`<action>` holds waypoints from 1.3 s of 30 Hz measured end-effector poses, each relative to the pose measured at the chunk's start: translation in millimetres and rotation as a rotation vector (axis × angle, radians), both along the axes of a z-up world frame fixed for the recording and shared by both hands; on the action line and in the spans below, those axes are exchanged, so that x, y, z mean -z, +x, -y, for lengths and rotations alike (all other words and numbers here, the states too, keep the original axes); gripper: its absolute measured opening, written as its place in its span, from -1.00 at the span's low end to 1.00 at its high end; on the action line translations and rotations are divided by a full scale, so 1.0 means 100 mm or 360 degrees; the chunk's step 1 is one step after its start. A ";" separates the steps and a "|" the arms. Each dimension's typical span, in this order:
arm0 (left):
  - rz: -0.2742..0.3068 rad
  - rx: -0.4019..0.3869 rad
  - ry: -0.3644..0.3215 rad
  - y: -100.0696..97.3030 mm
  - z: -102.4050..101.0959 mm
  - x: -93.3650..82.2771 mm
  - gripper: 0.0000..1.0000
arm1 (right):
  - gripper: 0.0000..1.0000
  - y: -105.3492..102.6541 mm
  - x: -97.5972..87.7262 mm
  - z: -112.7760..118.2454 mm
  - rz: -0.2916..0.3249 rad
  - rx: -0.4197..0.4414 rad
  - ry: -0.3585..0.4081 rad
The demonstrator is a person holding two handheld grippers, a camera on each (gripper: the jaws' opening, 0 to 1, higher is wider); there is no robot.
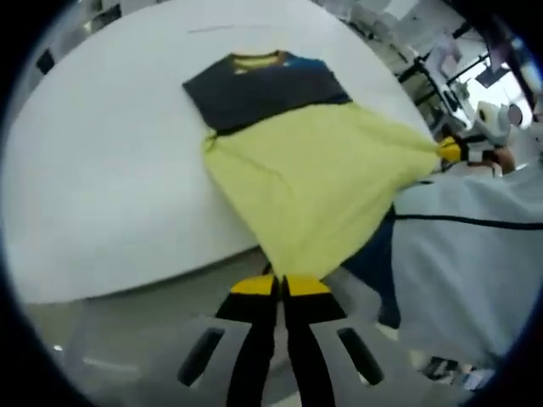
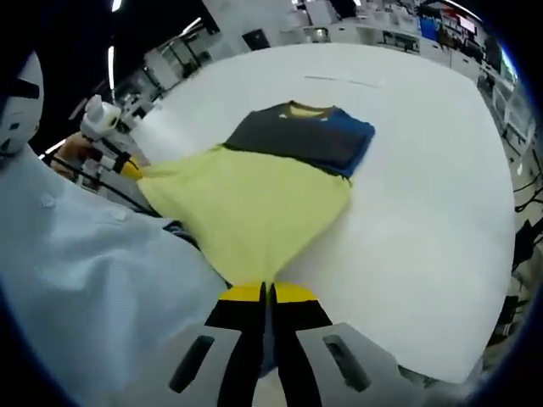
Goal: Fold the garment on the visible template until the final outline fits inside the template.
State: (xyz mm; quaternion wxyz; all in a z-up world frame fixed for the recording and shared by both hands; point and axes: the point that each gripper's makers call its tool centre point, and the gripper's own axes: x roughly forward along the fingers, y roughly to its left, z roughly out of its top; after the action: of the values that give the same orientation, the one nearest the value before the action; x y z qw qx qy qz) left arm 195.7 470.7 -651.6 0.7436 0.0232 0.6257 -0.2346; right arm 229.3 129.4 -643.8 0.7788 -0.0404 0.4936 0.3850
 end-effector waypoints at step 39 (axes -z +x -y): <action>0.0597 -0.0312 -0.0222 0.99 -0.14 -0.33 -1.00 | -0.95 0.89 -0.33 -0.01 0.0348 0.0133 0.0038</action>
State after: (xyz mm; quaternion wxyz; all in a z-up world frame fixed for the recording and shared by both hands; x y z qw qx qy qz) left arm 294.6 485.0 -618.5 0.8659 -0.0459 0.4580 -0.1956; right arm 318.4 130.8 -610.7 0.8437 -0.0525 0.4023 0.3514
